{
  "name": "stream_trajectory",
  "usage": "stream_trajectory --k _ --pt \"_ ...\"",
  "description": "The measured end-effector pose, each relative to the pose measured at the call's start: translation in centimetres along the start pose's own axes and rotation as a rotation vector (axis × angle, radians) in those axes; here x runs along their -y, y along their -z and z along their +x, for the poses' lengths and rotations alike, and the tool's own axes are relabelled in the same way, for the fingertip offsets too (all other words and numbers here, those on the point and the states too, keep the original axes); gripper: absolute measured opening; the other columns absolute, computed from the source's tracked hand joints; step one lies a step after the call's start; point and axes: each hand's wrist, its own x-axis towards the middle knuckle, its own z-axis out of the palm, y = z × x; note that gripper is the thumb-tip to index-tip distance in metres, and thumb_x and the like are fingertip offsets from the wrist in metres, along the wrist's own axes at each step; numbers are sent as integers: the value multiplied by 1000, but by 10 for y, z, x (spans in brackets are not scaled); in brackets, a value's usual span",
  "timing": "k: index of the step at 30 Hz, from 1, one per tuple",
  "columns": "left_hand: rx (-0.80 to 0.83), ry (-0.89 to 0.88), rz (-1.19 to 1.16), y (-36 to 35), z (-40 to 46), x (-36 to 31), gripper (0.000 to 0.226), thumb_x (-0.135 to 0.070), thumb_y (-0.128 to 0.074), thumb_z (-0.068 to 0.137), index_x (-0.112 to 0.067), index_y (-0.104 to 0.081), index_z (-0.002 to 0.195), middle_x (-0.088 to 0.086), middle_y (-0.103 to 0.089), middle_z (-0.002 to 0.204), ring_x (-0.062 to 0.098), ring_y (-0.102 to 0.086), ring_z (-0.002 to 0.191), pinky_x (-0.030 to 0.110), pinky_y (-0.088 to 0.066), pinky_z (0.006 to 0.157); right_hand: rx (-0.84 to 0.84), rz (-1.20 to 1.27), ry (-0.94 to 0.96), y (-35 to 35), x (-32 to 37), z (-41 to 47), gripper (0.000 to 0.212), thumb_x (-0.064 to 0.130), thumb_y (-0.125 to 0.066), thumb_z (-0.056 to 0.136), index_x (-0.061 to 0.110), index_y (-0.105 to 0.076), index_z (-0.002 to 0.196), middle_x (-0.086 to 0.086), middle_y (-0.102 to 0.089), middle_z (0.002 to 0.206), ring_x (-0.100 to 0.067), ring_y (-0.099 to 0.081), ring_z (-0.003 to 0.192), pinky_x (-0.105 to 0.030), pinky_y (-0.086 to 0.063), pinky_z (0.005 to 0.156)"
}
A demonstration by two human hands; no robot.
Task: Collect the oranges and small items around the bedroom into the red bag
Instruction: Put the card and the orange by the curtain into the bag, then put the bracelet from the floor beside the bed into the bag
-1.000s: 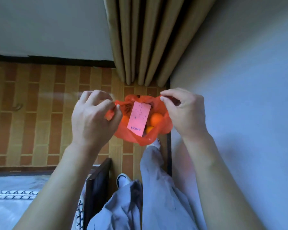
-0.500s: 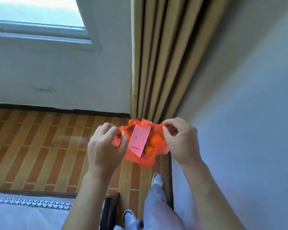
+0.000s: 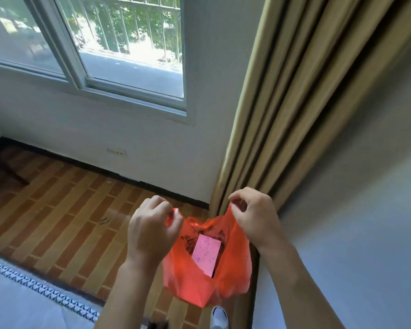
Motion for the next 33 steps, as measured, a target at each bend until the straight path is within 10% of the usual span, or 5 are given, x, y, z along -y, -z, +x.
stream_trajectory --k 33 --pt "-307 318 79 33 136 154 20 -25 -64 84 -19 -58 66 -13 -57 78 14 -57 76 38 -51 68 229 220 419 -154 89 235 24 0 -79 78 23 -75 83 17 -65 79 0 -61 69 -15 -47 65"
